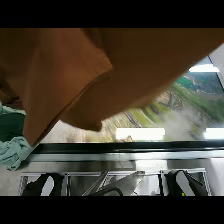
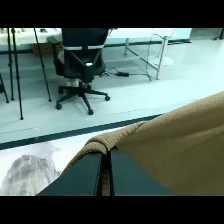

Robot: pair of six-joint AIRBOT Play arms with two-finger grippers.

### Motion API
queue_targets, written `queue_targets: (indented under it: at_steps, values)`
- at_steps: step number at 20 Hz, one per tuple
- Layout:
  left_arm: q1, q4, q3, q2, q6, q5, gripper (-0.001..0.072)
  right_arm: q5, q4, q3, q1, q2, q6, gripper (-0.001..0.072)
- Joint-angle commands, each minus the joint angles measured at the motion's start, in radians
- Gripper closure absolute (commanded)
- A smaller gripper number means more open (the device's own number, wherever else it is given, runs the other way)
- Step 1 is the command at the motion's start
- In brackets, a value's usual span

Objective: Fold the shirts.

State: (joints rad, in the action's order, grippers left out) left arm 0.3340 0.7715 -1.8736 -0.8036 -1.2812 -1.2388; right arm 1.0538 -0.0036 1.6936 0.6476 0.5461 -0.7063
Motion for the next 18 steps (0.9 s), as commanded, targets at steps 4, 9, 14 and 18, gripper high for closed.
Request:
queue_targets:
  at_steps: [4, 9, 14, 18]
  values:
    - [-0.183, -0.025, 0.073, -0.153, 0.05, 0.031, 0.0693, 0.218, 0.071, -0.099, -0.011, 0.154, -0.027, 0.0694]
    - [-0.421, 0.272, 0.073, -0.556, 0.005, 0.032, 0.0693, -0.16, -0.271, -0.428, -0.433, 0.396, 0.034, 0.0694]
    - [-0.399, 0.307, 0.072, -0.954, -0.046, 0.13, 0.0688, -0.558, -0.326, -0.401, -0.695, 0.811, 0.161, 0.0607]
    - [-0.304, 0.308, -0.023, -1.045, -0.061, 0.021, 0.0007, -0.492, -0.341, -0.315, -0.666, 0.864, 0.161, 0.0388]
